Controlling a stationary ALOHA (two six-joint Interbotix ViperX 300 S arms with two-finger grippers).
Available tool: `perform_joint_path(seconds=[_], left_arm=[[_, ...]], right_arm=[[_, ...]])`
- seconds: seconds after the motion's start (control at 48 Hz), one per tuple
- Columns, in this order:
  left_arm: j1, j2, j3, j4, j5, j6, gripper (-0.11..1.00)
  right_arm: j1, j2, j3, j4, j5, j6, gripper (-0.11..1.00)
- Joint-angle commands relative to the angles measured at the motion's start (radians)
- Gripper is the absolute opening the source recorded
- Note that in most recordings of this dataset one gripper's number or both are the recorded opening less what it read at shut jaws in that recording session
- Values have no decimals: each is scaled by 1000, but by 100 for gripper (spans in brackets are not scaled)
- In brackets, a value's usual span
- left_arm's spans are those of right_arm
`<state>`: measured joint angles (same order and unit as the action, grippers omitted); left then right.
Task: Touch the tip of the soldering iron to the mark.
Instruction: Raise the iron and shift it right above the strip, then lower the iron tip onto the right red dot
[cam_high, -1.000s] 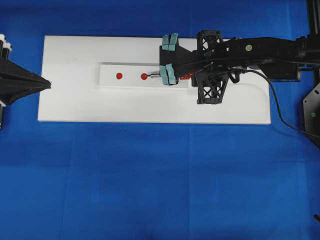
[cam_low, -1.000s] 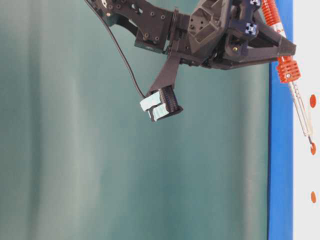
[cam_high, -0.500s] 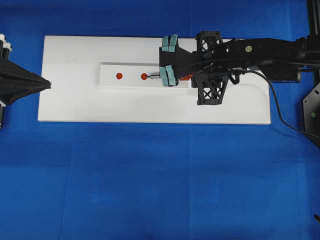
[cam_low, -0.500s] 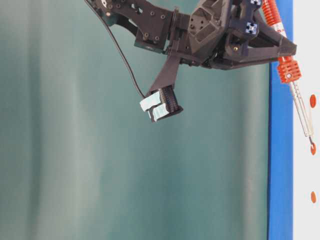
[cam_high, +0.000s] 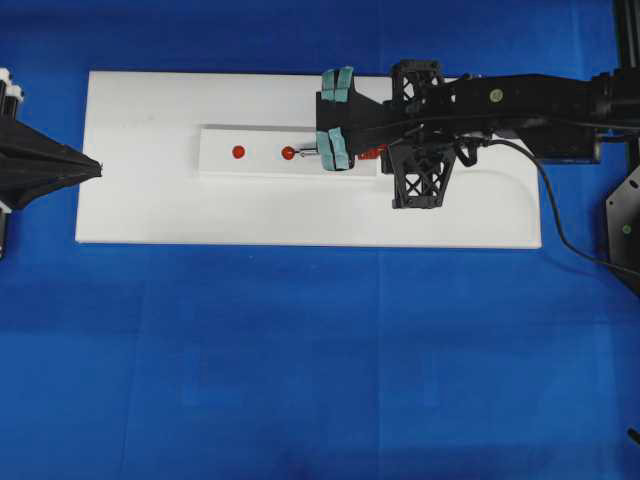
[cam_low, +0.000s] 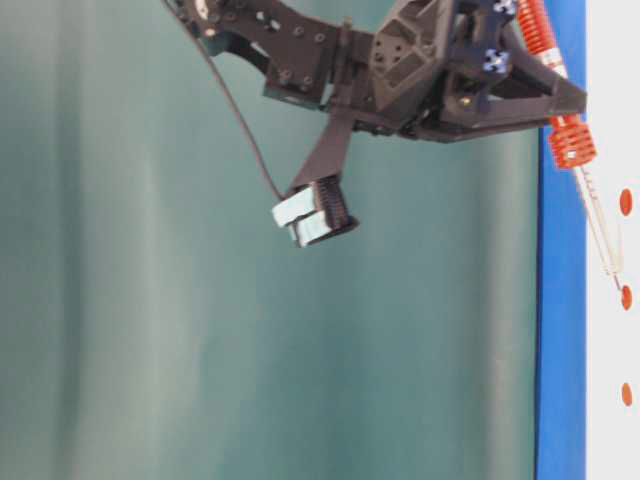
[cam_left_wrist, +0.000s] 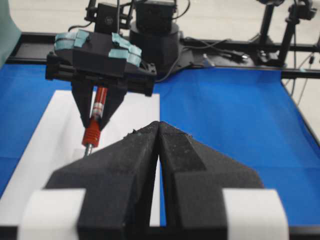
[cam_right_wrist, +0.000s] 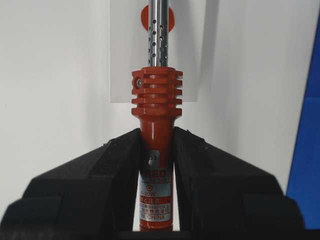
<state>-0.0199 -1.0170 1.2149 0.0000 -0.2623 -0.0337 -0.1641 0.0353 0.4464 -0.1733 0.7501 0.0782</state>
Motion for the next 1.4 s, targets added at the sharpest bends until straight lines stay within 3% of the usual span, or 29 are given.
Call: perform_joint_path(seconds=[0.0, 0.375, 0.708, 1.375], left_arm=[[-3, 5, -11, 2, -12, -2, 0], [-3, 3, -12, 3, -12, -2, 0], [-3, 3, -11, 2, -12, -2, 0], [-3, 5, -11, 2, -9, 0, 0]], right_arm=[[2, -64, -41, 0, 29, -2, 6], [3, -204, -143, -20, 199, -8, 6], [6, -212, -141, -23, 212, -11, 6], [26, -403, 72, -18, 222, -3, 6]])
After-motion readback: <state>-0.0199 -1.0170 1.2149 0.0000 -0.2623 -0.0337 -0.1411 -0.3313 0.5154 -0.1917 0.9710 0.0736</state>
